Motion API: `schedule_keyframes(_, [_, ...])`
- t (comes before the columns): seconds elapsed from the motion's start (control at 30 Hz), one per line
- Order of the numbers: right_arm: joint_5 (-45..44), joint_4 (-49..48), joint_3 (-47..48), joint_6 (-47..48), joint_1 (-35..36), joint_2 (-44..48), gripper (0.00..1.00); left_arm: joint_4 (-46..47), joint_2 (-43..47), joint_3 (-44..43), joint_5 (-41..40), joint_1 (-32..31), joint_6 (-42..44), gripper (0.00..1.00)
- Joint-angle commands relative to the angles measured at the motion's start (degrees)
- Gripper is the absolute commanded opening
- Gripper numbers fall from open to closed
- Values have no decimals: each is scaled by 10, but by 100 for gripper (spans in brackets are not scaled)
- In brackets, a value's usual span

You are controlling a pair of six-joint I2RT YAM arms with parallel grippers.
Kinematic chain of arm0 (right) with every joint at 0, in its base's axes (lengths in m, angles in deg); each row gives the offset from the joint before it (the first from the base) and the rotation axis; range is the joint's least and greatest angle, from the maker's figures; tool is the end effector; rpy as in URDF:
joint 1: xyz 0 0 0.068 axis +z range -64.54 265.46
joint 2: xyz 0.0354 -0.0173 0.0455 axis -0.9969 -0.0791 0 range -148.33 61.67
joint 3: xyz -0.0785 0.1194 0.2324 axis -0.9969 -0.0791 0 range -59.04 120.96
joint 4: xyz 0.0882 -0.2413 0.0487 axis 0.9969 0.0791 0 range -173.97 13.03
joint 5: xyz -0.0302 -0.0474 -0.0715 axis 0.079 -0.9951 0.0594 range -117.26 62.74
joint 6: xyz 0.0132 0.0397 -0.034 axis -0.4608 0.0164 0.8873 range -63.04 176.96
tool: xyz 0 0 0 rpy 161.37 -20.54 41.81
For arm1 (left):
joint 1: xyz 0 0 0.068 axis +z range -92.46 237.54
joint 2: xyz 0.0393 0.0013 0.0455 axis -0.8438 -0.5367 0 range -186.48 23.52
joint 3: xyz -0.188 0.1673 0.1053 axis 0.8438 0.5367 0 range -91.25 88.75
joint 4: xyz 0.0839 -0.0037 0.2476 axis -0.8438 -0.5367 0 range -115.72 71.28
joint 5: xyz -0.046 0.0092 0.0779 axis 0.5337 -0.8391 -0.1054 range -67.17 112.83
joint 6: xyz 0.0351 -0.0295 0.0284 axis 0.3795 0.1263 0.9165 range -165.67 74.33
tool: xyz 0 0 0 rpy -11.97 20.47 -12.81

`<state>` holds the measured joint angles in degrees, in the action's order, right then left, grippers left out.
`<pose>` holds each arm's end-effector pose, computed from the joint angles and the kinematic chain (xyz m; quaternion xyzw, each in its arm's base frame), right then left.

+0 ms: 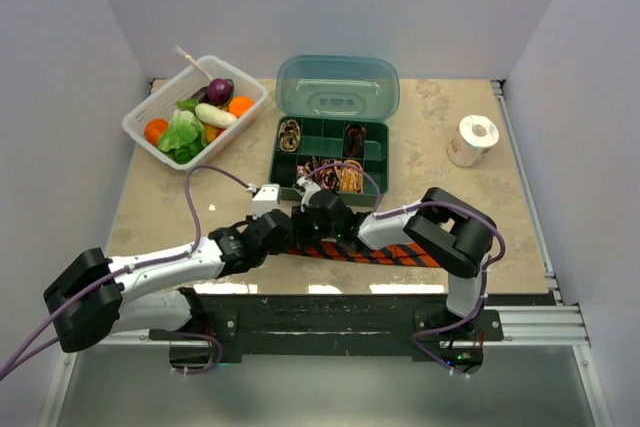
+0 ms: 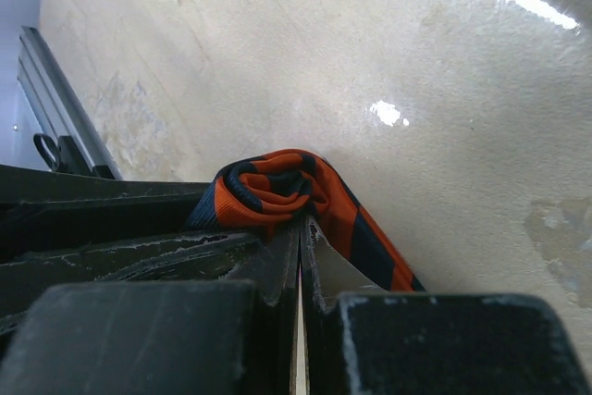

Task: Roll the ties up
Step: Roll the tie at the center of the board.

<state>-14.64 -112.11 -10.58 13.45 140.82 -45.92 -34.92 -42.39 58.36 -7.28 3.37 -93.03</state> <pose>0.2041 0.3092 0.1297 -0.1431 0.8548 0.4341 0.2457 0.1382 -0.1610 0.1786 -0.0308 0.9158 -0.0900 0.3903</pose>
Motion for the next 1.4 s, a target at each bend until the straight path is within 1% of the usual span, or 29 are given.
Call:
schedule_keyframes(0.0, [15,3,23,7,3,-1,0,-18,-29,-26,-27,-9,-5,0])
schedule_keyframes(0.1, [-17,60,27,30,3,23,0,-22,-46,-27,-30,-16,-12,0])
schedule_keyframes(0.23, [-51,108,29,57,2,52,0,-26,-49,-24,-41,-22,-23,0])
schedule_keyframes(0.5, [-73,155,13,87,0,114,0,-23,-51,-32,-50,-35,-25,0])
schedule_keyframes(0.73, [-92,177,1,102,-14,136,0,-8,-98,-48,-50,-55,-30,0])
schedule_keyframes(0.77, [-92,178,0,103,-17,136,0,-8,-103,-48,-53,-59,-34,4])
schedule_keyframes(0.8, [-91,181,-2,104,-19,138,0,-7,-107,-49,-53,-66,-34,14])
schedule_keyframes(0.9, [-94,181,-10,103,-24,142,0,-7,-121,-54,-50,-71,-41,26])
schedule_keyframes(1.0, [-95,181,-12,108,-25,138,0,13,-113,-41,-43,-77,-38,30])
schedule_keyframes(1.07, [-95,186,-10,112,-25,135,0,51,-90,-27,-26,-78,-30,33])
schedule_keyframes(1.1, [-95,184,-12,112,-25,136,0,64,-81,-12,-21,-78,-28,38])
schedule_keyframes(1.2, [-92,178,-16,112,-25,143,0,107,-43,20,-2,-77,-27,47])
schedule_keyframes(1.23, [-91,176,-16,112,-26,143,0,128,-32,27,9,-77,-26,48])
schedule_keyframes(1.37, [-88,176,-14,114,-25,150,0,145,-28,43,29,-77,-31,49])
